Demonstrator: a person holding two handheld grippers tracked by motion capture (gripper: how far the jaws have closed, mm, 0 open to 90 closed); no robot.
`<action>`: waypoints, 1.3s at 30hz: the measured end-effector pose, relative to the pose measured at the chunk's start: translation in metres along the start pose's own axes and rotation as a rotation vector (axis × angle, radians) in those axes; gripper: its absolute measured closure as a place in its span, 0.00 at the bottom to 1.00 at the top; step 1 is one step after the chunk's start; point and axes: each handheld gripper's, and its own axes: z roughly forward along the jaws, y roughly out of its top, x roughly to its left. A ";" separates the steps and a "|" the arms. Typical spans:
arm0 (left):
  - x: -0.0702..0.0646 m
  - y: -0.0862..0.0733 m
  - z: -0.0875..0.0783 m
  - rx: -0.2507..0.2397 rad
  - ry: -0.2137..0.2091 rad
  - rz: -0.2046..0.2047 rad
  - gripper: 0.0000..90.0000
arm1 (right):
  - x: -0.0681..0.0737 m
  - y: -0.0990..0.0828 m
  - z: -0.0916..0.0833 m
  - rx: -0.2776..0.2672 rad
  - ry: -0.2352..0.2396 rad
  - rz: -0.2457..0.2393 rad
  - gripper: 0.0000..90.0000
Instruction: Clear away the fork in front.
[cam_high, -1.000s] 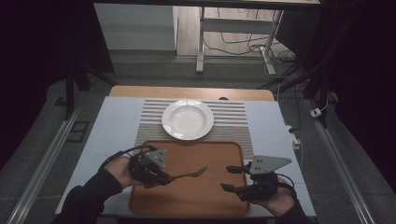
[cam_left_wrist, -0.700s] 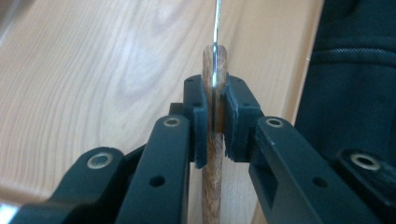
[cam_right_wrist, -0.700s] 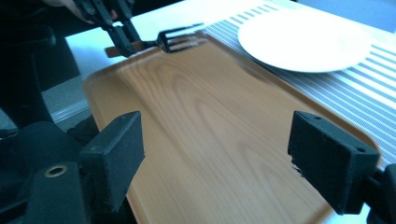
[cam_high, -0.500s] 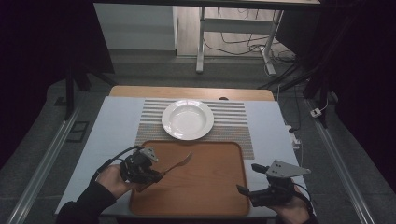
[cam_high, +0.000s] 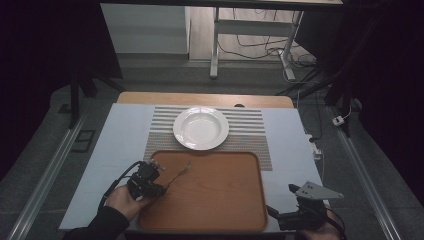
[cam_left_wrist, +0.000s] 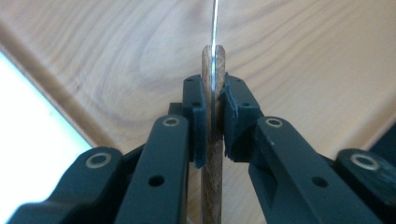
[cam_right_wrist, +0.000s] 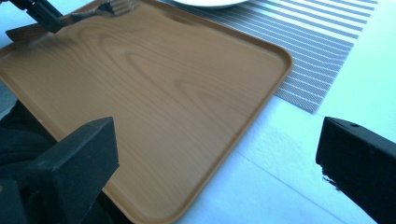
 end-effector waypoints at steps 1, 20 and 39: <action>0.001 0.000 0.002 0.007 0.007 -0.010 0.89 | -0.001 -0.001 -0.001 0.000 -0.003 0.004 0.00; 0.013 0.017 -0.005 -0.135 -0.031 0.018 0.71 | -0.005 -0.005 -0.001 0.037 -0.008 0.029 0.00; 0.024 0.072 0.031 -0.107 -0.086 0.051 0.99 | -0.004 -0.005 0.003 0.073 0.008 0.012 0.00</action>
